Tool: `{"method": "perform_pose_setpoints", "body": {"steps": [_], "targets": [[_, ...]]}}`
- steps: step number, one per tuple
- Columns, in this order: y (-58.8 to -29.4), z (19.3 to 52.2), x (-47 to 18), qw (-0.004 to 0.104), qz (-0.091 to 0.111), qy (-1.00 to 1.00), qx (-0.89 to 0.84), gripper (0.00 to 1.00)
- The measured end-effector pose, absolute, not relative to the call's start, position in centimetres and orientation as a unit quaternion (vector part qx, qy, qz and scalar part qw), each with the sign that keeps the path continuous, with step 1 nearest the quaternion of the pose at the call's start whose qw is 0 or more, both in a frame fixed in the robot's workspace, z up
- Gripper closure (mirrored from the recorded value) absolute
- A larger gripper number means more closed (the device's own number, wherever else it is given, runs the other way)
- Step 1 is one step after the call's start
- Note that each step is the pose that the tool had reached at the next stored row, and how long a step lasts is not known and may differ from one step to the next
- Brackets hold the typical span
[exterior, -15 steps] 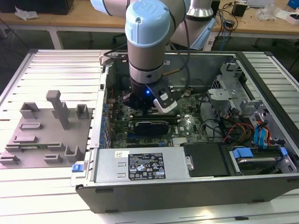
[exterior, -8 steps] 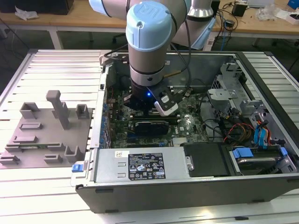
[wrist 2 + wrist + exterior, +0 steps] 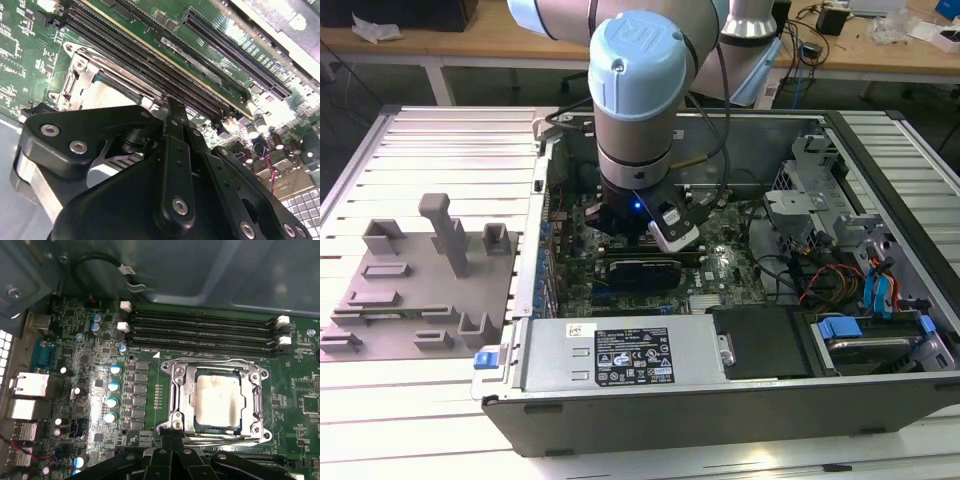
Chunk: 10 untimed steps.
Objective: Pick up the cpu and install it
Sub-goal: 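Install the second cpu locking lever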
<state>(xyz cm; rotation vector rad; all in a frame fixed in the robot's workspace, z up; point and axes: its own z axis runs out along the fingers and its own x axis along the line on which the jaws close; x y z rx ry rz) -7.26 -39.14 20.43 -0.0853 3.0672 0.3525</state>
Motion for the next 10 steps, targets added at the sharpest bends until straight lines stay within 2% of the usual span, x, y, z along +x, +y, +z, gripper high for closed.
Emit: {"method": "perform_pose_setpoints", "body": {"steps": [10], "targets": [[-39.12, 19.91, -7.28, 0.030, 0.128, 0.991, -0.002, 0.89]]}}
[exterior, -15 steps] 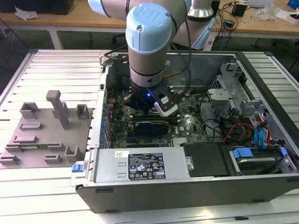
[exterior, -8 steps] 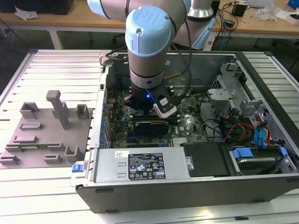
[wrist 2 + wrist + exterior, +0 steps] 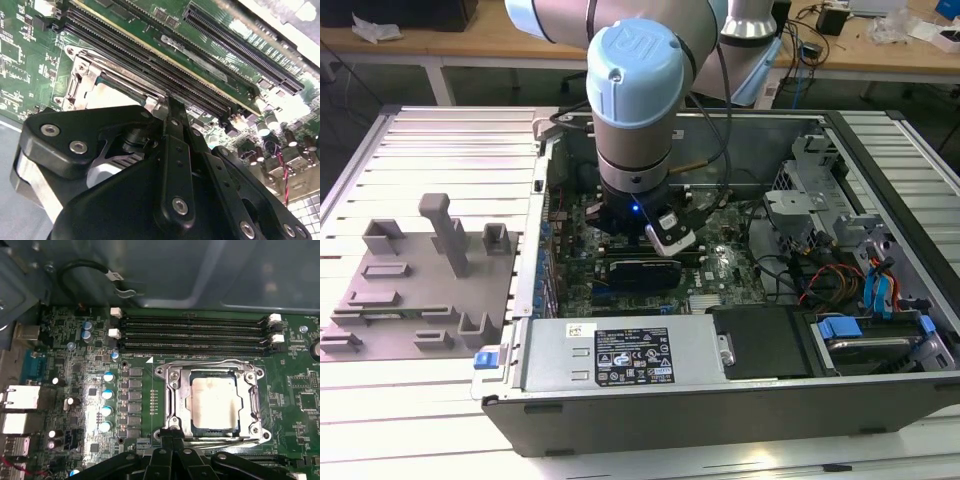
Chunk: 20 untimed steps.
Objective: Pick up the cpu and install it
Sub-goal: 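Install the second cpu locking lever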
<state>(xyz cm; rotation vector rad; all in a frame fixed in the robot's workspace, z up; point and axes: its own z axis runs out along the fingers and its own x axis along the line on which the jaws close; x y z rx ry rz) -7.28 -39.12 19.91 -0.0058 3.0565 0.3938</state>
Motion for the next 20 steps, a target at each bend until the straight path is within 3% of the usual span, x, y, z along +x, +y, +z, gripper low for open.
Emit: {"method": "perform_pose_setpoints", "body": {"steps": [20], "targets": [[-39.1, 19.5, -9.0, 0.033, 0.133, 0.990, 0.018, 0.89]]}}
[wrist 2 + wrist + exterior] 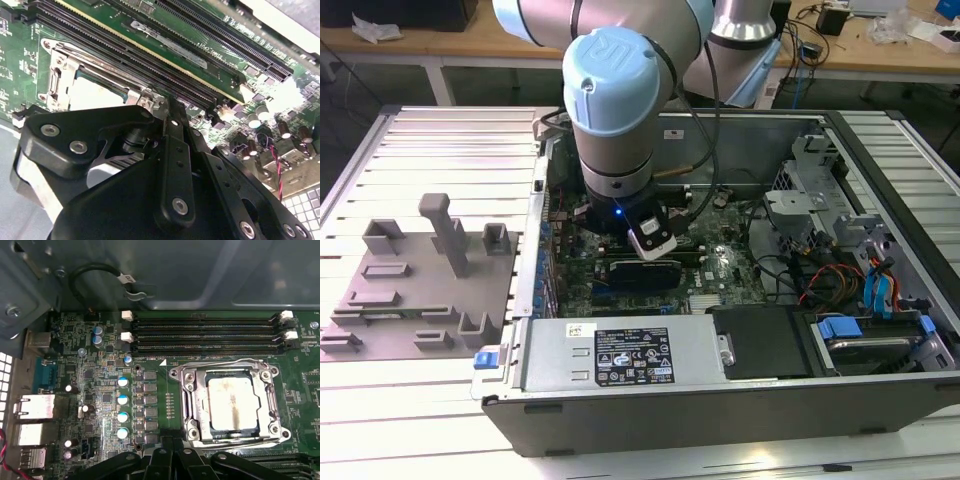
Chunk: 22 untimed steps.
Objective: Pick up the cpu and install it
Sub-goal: 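Install the second cpu locking lever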
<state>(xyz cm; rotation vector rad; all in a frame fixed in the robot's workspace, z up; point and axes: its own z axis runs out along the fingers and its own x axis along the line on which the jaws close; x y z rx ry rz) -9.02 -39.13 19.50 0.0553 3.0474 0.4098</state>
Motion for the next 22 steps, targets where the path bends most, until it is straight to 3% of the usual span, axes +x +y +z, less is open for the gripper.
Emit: {"method": "perform_pose_setpoints", "body": {"steps": [11, 22], "targets": [[-39.1, 20.6, -8.8, 0.034, 0.132, 0.990, 0.026, 0.89], [-37.4, 20.6, -6.9, 0.036, 0.110, 0.992, 0.044, 0.89]]}}
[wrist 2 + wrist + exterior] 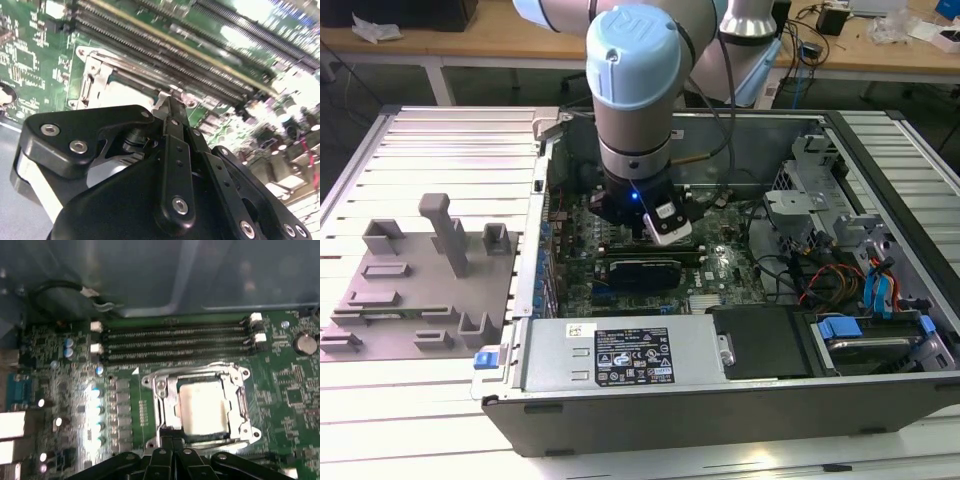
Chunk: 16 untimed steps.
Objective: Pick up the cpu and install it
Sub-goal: 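Install the second cpu locking lever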
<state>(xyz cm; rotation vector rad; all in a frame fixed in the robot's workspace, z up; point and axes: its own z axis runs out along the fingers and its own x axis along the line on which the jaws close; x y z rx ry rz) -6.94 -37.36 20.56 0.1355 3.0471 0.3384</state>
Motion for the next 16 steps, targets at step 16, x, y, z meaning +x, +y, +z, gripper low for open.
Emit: {"method": "perform_pose_setpoints", "body": {"steps": [16], "targets": [[-34.7, 20.8, -4.1, 0.035, 0.079, 0.995, 0.043, 0.89]]}}
